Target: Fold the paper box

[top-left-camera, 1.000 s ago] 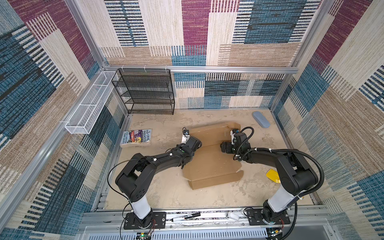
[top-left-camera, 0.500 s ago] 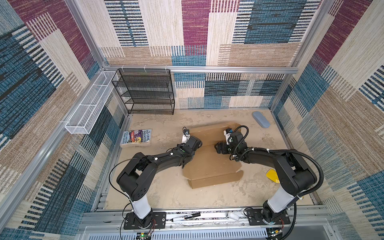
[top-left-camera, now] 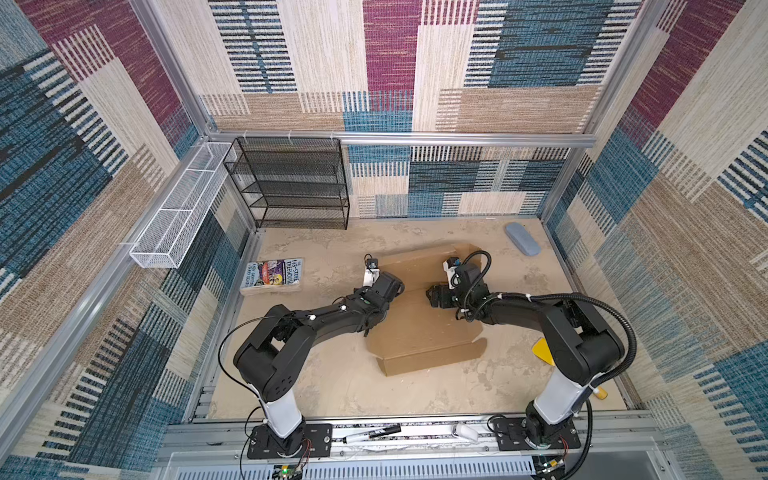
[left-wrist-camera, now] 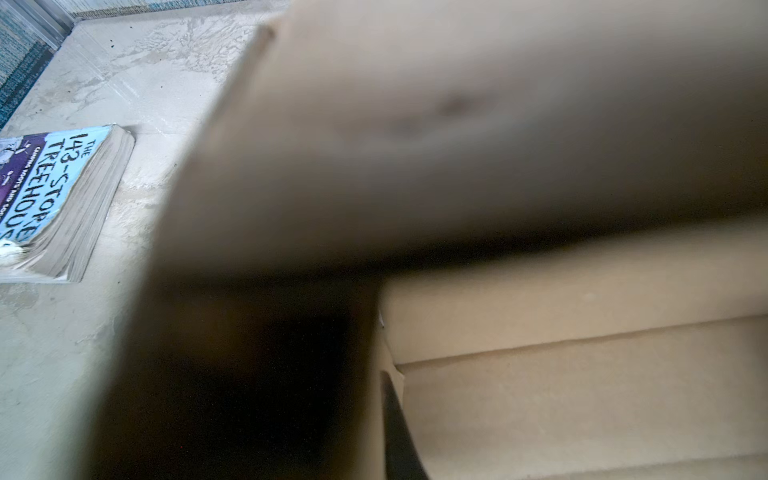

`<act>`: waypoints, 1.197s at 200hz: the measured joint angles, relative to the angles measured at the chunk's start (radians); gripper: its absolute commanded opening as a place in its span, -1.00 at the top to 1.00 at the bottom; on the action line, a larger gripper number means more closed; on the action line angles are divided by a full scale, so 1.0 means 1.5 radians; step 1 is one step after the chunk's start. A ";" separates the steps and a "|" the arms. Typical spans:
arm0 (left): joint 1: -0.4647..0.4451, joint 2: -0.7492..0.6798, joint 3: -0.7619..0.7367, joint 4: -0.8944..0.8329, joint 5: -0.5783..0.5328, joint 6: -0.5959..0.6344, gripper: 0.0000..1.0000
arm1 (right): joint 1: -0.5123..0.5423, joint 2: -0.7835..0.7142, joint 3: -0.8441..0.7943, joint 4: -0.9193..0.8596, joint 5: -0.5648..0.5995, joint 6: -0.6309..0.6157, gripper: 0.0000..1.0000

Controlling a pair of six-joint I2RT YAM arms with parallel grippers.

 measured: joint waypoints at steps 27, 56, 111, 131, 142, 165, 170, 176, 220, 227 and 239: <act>0.000 0.000 0.000 0.001 0.000 0.000 1.00 | 0.001 -0.044 0.007 -0.029 0.007 -0.012 -0.78; 0.000 -0.002 0.000 0.000 0.000 0.000 1.00 | 0.001 -0.098 0.005 -0.075 0.033 -0.019 -0.71; 0.008 -0.015 -0.008 -0.013 0.004 0.001 1.00 | -0.003 -0.186 -0.017 -0.195 0.116 -0.013 -0.68; 0.013 -0.019 -0.013 -0.013 0.007 0.001 1.00 | -0.031 -0.213 -0.017 -0.229 0.135 -0.010 -0.63; 0.015 -0.020 -0.015 -0.012 0.007 0.001 1.00 | -0.051 -0.225 -0.017 -0.241 0.145 -0.010 -0.61; 0.018 -0.023 -0.020 -0.009 0.009 0.003 1.00 | -0.070 -0.221 0.002 -0.258 0.165 -0.015 -0.59; 0.019 -0.024 -0.020 -0.008 0.009 0.003 1.00 | -0.072 -0.215 0.009 -0.258 0.165 -0.020 -0.56; 0.019 -0.024 -0.021 -0.008 0.009 0.003 1.00 | -0.075 -0.203 0.019 -0.259 0.166 -0.024 -0.54; 0.019 -0.024 -0.022 -0.005 0.010 0.006 1.00 | -0.083 -0.108 0.085 -0.262 0.168 -0.051 -0.28; 0.019 -0.024 -0.022 -0.004 0.010 0.008 1.00 | -0.083 -0.095 0.096 -0.262 0.171 -0.051 -0.27; 0.019 -0.024 -0.022 -0.004 0.010 0.009 1.00 | -0.083 -0.078 0.112 -0.262 0.179 -0.056 -0.25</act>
